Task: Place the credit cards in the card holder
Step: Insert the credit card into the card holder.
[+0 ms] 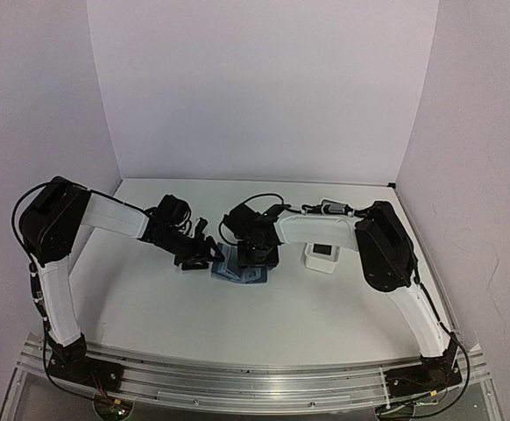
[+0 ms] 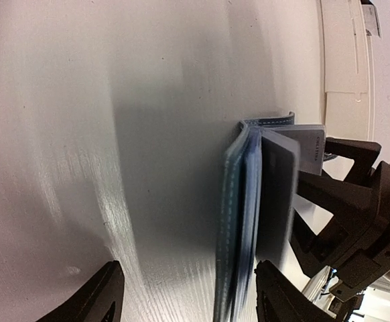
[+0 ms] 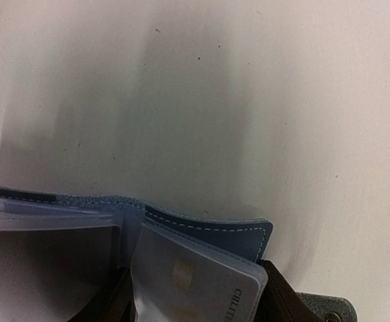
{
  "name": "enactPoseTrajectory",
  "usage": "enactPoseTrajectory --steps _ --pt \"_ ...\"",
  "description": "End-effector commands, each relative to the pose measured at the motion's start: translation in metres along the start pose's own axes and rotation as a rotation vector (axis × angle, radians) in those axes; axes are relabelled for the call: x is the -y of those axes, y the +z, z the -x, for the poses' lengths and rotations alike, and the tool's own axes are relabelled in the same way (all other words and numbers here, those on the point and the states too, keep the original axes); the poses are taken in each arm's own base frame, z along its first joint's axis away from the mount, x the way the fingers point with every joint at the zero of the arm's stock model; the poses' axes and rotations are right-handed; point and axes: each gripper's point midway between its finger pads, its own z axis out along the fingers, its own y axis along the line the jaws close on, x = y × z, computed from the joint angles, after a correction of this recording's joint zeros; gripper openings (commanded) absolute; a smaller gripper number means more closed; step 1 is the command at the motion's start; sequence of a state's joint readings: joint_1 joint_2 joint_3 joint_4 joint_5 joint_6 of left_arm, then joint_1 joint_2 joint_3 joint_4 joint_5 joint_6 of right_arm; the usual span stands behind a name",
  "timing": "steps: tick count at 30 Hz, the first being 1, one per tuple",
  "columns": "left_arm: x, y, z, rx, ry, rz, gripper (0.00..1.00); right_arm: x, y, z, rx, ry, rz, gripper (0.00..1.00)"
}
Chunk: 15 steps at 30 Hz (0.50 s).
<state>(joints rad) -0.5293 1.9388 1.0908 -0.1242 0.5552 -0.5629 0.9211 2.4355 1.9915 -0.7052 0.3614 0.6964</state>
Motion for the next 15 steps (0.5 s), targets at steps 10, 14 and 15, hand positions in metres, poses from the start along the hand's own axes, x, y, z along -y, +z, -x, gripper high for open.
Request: enactPoseTrajectory --steps 10,14,15 --pt "0.005 0.012 -0.018 -0.059 0.026 -0.073 0.63 -0.024 -0.021 -0.002 -0.043 -0.026 0.124 0.75" --pt "0.005 0.013 -0.02 -0.062 0.021 -0.086 0.5 -0.027 -0.038 0.015 0.011 -0.025 0.136 0.75" --pt "0.006 0.013 -0.018 -0.058 0.024 -0.089 0.46 -0.027 -0.04 0.016 0.015 -0.024 0.136 0.74"
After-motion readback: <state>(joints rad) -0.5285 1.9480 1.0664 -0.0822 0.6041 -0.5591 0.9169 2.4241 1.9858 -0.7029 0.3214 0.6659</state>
